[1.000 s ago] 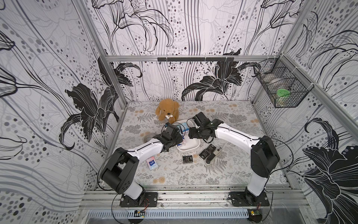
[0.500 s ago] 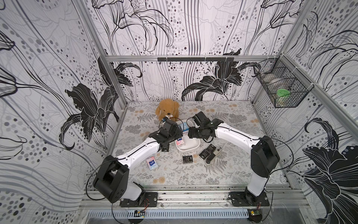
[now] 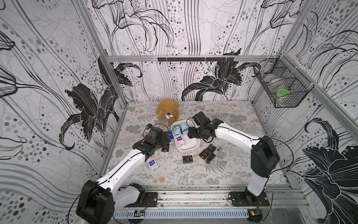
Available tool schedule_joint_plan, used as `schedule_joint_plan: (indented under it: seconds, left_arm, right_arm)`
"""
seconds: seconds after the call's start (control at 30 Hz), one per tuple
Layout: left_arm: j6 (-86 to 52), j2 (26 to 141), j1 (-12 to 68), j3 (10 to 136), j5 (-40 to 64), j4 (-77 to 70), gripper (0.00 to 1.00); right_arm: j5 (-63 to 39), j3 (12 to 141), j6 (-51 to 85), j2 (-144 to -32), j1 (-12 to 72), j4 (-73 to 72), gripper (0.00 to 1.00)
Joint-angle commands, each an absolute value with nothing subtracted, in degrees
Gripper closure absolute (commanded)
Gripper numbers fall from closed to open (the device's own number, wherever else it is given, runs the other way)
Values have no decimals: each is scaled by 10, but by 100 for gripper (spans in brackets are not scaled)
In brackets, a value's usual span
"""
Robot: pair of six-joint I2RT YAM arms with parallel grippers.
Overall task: Put the pocket tissues into the storage box
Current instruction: Pick up the pocket tissues from the center of the board.
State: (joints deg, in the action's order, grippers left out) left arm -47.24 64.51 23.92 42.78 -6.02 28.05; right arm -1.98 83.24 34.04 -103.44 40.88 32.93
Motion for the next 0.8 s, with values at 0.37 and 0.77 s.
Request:
schedule_joint_plan:
  seconds: [0.37, 0.77]
  left_arm:
    - [-484, 597, 235, 352, -128, 403, 5]
    - [-538, 677, 235, 375, -138, 469, 3]
  right_arm:
    - [-24, 837, 336, -1039, 407, 330, 19]
    - [-21, 835, 337, -1042, 407, 335, 19]
